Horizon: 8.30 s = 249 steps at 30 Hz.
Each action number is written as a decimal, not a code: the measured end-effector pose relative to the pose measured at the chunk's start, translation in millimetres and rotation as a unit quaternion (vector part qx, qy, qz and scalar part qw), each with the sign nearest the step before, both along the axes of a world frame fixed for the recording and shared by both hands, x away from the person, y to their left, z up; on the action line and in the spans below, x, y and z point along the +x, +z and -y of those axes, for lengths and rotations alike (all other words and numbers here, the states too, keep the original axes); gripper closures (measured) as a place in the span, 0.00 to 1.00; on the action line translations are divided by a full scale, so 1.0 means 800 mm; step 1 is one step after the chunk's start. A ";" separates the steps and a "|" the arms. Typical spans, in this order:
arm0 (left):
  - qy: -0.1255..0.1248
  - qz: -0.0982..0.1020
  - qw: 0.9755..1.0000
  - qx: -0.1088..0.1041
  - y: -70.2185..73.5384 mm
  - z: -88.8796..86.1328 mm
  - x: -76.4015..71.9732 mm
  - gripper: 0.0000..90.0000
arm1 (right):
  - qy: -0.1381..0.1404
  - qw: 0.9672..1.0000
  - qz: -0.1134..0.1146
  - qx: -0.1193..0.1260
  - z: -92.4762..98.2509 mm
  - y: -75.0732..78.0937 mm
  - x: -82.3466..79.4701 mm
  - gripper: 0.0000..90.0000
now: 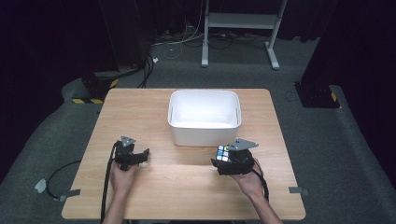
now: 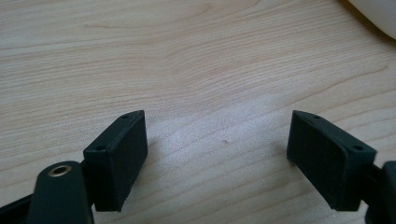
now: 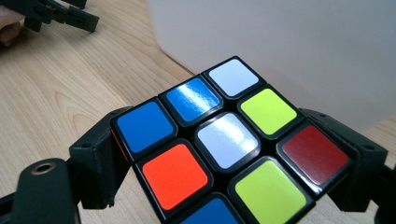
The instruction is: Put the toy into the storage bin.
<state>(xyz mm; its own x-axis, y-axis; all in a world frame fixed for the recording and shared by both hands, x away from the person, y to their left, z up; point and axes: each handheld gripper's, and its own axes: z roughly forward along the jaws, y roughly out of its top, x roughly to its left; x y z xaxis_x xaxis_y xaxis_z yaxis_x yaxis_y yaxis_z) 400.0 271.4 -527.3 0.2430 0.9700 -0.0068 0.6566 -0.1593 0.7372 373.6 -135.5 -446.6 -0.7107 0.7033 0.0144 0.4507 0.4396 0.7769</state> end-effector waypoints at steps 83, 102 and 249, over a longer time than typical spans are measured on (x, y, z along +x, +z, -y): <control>-0.001 -0.001 1.000 0.002 0.000 0.000 0.000 0.23 | 0.018 0.996 0.035 0.078 -0.007 0.160 0.084 0.17; 0.000 0.000 1.000 0.001 0.000 0.000 0.000 0.23 | 0.001 0.997 0.036 0.069 -0.033 0.170 0.136 0.17; 0.000 0.000 1.000 0.001 0.000 0.001 0.000 0.22 | -0.027 0.999 -0.042 0.018 -0.041 0.109 0.198 0.17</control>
<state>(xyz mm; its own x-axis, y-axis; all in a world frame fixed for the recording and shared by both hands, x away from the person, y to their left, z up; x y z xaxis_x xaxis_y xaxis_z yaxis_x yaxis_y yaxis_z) 400.0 271.0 -527.4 0.2432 0.9700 -0.0056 0.6561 -0.1602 0.7375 532.1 -102.3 -359.7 -0.6672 0.7384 0.0978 0.5372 0.3861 0.7499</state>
